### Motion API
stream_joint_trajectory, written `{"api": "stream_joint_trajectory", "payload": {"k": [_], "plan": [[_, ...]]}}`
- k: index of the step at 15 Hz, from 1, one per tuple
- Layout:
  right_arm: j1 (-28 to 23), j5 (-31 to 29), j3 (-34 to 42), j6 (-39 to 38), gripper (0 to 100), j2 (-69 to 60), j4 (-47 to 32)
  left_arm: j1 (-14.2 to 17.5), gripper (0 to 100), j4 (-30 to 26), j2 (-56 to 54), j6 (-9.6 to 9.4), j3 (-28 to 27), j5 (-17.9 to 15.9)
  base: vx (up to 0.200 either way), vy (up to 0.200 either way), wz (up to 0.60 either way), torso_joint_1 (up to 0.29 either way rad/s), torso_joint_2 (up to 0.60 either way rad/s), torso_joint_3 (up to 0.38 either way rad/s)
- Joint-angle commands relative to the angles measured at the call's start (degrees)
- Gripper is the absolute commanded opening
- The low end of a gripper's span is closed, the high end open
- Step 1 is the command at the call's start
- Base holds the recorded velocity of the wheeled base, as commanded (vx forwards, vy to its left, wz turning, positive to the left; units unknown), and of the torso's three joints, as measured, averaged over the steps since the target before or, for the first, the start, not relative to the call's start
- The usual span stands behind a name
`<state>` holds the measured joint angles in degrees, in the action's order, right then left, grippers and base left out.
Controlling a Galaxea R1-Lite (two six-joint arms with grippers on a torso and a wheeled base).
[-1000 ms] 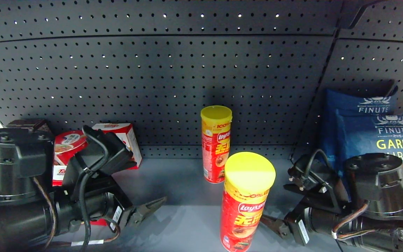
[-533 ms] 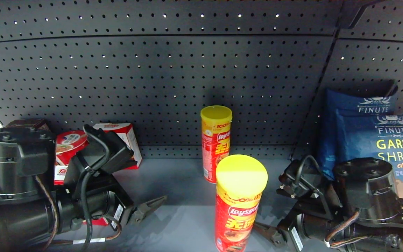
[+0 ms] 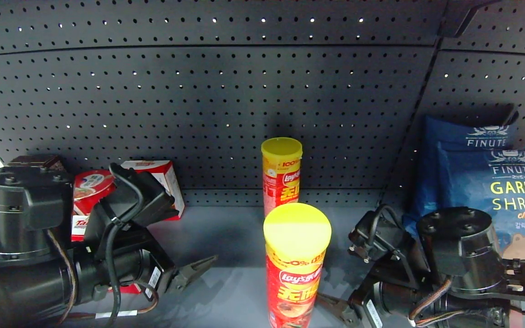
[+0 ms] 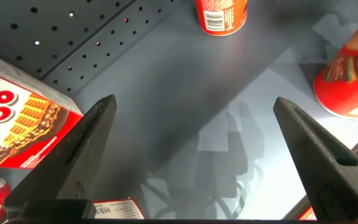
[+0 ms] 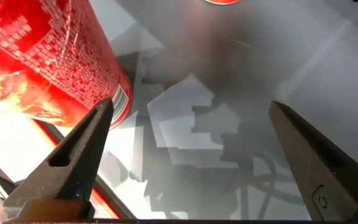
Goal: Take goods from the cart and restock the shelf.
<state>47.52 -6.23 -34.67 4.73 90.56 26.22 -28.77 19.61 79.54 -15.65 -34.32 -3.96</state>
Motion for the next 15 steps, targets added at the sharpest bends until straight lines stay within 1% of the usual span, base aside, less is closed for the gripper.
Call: {"api": "stream_joint_trajectory", "payload": {"k": [1,5,9,12,15], "plan": [[0.5,0.0,-0.3,0.0,100,0.8,0.1,0.2,100,0.0,0.0,0.01,0.0,0.0,0.000,0.000,0.00,0.000,0.00,0.000],[0.9,0.0,-0.1,-0.2,100,0.8,0.1,0.3,100,0.0,0.0,0.01,0.0,-0.1,0.000,0.000,0.00,0.000,0.00,0.000],[0.0,-0.1,-0.4,-0.2,100,0.5,0.1,0.3,100,0.0,0.0,0.01,0.0,-0.1,0.000,0.000,0.00,0.000,0.00,0.000],[-6.6,-0.1,-3.7,-0.2,100,0.9,1.2,0.6,100,0.0,0.0,0.01,-0.7,-0.1,0.000,0.000,0.00,0.000,0.00,0.000],[-11.8,0.0,-7.3,-0.2,100,3.7,1.5,0.7,100,0.6,-0.1,0.01,-0.9,-0.1,0.000,0.000,0.00,0.000,0.00,0.000]]}}
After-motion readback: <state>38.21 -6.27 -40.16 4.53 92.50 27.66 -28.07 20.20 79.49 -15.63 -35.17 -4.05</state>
